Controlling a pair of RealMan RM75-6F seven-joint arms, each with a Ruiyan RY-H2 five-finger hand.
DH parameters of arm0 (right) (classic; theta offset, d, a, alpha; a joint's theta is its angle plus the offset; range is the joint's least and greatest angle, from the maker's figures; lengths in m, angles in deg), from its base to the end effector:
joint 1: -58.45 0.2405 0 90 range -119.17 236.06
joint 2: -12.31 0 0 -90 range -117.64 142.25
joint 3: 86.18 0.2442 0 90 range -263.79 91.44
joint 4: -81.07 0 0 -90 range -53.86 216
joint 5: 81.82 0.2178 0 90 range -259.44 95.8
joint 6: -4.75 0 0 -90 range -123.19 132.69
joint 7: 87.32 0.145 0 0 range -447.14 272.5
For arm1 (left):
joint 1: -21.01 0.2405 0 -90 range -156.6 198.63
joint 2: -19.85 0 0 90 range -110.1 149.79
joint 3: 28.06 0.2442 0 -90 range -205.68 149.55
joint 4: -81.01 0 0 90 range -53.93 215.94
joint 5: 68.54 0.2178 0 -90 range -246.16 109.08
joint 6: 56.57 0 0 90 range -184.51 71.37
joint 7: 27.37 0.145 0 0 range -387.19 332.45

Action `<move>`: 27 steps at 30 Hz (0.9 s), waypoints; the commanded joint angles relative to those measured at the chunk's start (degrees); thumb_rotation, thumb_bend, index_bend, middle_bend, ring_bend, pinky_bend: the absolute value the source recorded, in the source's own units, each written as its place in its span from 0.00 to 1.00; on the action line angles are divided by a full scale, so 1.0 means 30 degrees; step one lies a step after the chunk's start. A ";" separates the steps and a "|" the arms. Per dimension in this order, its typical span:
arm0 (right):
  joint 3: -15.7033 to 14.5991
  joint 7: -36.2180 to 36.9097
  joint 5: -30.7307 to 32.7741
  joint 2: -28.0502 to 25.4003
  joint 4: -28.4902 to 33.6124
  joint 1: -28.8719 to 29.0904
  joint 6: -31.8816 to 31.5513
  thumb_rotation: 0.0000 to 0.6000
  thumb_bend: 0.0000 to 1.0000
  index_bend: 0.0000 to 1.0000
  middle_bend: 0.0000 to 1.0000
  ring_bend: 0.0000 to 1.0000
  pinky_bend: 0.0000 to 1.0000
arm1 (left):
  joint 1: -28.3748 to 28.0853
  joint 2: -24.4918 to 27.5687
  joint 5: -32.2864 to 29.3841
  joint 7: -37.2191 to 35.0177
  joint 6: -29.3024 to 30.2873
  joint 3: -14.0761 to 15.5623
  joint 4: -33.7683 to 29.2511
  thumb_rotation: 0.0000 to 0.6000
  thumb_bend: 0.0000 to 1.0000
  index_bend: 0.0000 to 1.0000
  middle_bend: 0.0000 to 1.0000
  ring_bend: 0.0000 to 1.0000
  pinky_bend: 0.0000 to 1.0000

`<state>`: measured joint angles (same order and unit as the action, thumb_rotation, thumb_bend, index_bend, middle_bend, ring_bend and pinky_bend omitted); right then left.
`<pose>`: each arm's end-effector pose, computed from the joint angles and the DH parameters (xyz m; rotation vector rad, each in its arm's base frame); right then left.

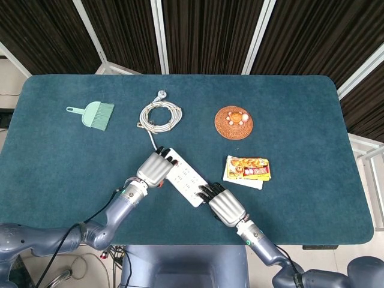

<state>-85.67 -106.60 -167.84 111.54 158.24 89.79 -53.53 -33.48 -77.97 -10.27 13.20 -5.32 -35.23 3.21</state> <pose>-0.1638 -0.2468 -0.0905 2.1140 -0.8002 0.9193 -0.0827 0.3423 -0.0817 -2.1266 -0.5295 -0.7290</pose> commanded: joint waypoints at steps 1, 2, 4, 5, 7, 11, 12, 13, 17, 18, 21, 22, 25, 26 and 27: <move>-0.0019 0.0037 0.0050 -0.0026 -0.0030 -0.0015 0.0025 1.00 0.89 0.25 0.22 0.20 0.22 | 0.0009 -0.0205 0.0179 -0.0166 0.0164 -0.0021 0.0181 1.00 0.19 0.37 0.40 0.15 0.18; -0.0032 0.0071 0.0078 -0.0028 -0.0040 -0.0022 0.0046 1.00 0.89 0.25 0.22 0.20 0.22 | 0.0011 -0.0279 0.0248 -0.0192 0.0203 0.0001 0.0276 1.00 0.19 0.37 0.41 0.15 0.18; -0.0061 0.0101 0.0090 -0.0031 -0.0068 -0.0032 0.0051 1.00 0.89 0.25 0.22 0.20 0.22 | 0.0014 -0.0394 0.0337 -0.0229 0.0262 0.0024 0.0441 1.00 0.19 0.39 0.42 0.16 0.18; -0.0065 0.0124 0.0089 -0.0040 -0.0079 -0.0036 0.0033 1.00 0.89 0.25 0.22 0.20 0.22 | 0.0022 -0.0457 0.0389 -0.0248 0.0295 0.0048 0.0548 1.00 0.20 0.40 0.44 0.16 0.18; -0.0068 0.0131 0.0087 -0.0053 -0.0095 -0.0029 0.0024 1.00 0.89 0.26 0.22 0.20 0.22 | 0.0050 -0.0537 0.0481 -0.0304 0.0375 0.0069 0.0674 1.00 0.23 0.43 0.47 0.18 0.20; -0.0066 0.0182 0.0108 -0.0087 -0.0100 -0.0029 0.0009 1.00 0.89 0.26 0.22 0.20 0.22 | 0.0152 -0.0709 0.0852 -0.0559 0.0688 0.0088 0.0896 1.00 0.27 0.48 0.51 0.20 0.22; -0.0076 0.0188 0.0108 -0.0086 -0.0101 -0.0030 0.0008 1.00 0.89 0.26 0.22 0.20 0.22 | 0.0171 -0.0741 0.0940 -0.0584 0.0736 0.0118 0.0966 1.00 0.28 0.48 0.52 0.21 0.22; -0.0079 0.0193 0.0112 -0.0088 -0.0102 -0.0029 0.0008 1.00 0.89 0.26 0.22 0.20 0.22 | 0.0190 -0.0774 0.1012 -0.0625 0.0774 0.0136 0.1026 1.00 0.28 0.49 0.53 0.22 0.22; -0.0112 0.0183 0.0119 -0.0109 -0.0106 -0.0039 -0.0002 1.00 0.89 0.26 0.22 0.20 0.22 | 0.0295 -0.0916 0.1322 -0.0862 0.0944 0.0199 0.1235 1.00 0.31 0.52 0.56 0.24 0.24; -0.0115 0.0175 0.0122 -0.0116 -0.0105 -0.0038 -0.0005 1.00 0.89 0.26 0.22 0.20 0.22 | 0.0325 -0.0957 0.1457 -0.0999 0.1028 0.0189 0.1259 1.00 0.32 0.53 0.56 0.25 0.25; -0.0121 0.0179 0.0125 -0.0139 -0.0080 -0.0045 -0.0026 1.00 0.89 0.26 0.22 0.20 0.22 | 0.0422 -0.1070 0.1851 -0.1372 0.1260 0.0208 0.1369 1.00 0.32 0.54 0.57 0.25 0.25; -0.0119 0.0169 0.0133 -0.0149 -0.0066 -0.0042 -0.0026 1.00 0.89 0.26 0.22 0.20 0.22 | 0.0464 -0.1124 0.1993 -0.1491 0.1302 0.0244 0.1483 1.00 0.32 0.54 0.58 0.25 0.25; -0.0142 0.0159 0.0123 -0.0161 -0.0043 -0.0038 -0.0029 1.00 0.89 0.26 0.22 0.21 0.22 | 0.0541 -0.1219 0.2128 -0.1663 0.1276 0.0312 0.1700 1.00 0.35 0.55 0.59 0.26 0.26; -0.0148 0.0150 0.0124 -0.0168 -0.0048 -0.0035 -0.0024 1.00 0.89 0.26 0.23 0.21 0.22 | 0.0567 -0.1248 0.2184 -0.1701 0.1273 0.0344 0.1779 1.00 0.36 0.55 0.59 0.26 0.26; -0.0155 0.0145 0.0134 -0.0169 -0.0054 -0.0037 -0.0015 1.00 0.89 0.26 0.23 0.21 0.22 | 0.0601 -0.1280 0.2228 -0.1750 0.1280 0.0369 0.1848 1.00 0.37 0.56 0.59 0.26 0.26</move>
<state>-86.13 -106.17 -167.45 111.03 158.08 89.68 -53.58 -31.80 -81.69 -3.75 8.12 -1.49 -34.24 8.53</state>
